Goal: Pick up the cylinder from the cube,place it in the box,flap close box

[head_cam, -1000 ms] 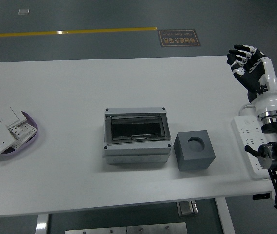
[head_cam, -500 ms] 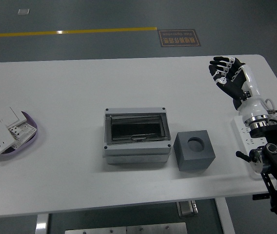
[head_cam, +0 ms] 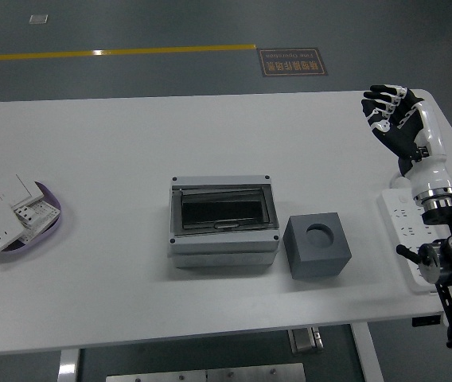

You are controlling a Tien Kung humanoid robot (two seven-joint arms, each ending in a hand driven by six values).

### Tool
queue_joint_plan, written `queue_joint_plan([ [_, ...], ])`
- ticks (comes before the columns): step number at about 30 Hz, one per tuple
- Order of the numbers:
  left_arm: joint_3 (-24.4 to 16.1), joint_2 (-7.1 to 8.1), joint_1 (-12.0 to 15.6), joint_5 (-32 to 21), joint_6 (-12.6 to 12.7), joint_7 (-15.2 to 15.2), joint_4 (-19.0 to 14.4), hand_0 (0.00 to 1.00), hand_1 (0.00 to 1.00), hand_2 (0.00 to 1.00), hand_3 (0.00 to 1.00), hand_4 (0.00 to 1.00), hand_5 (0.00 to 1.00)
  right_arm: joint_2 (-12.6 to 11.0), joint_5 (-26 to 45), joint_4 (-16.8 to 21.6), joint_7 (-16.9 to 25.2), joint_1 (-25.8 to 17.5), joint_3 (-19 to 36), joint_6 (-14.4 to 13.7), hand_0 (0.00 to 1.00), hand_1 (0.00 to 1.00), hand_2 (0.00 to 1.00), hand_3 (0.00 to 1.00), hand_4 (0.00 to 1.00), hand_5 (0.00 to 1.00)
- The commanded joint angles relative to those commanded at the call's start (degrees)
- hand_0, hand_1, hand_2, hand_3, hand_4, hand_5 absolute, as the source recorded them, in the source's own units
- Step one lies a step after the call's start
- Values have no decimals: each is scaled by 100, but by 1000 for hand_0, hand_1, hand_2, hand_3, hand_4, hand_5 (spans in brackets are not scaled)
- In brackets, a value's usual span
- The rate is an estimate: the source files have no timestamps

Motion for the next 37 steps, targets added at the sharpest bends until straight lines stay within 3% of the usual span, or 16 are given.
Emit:
queue_joint_plan([
  [19,-85,75,-84,77,-3,24,0,629,655,580,658,713,371,92,-37,78,3,-83,247,-43,670,611,607,597,680,163],
  [37,-162,-68,-89,21,32,3,0,630,656,578,656,707,347,59,-221,276,-49,-124,408,-127,668,613,610,602,677,133],
])
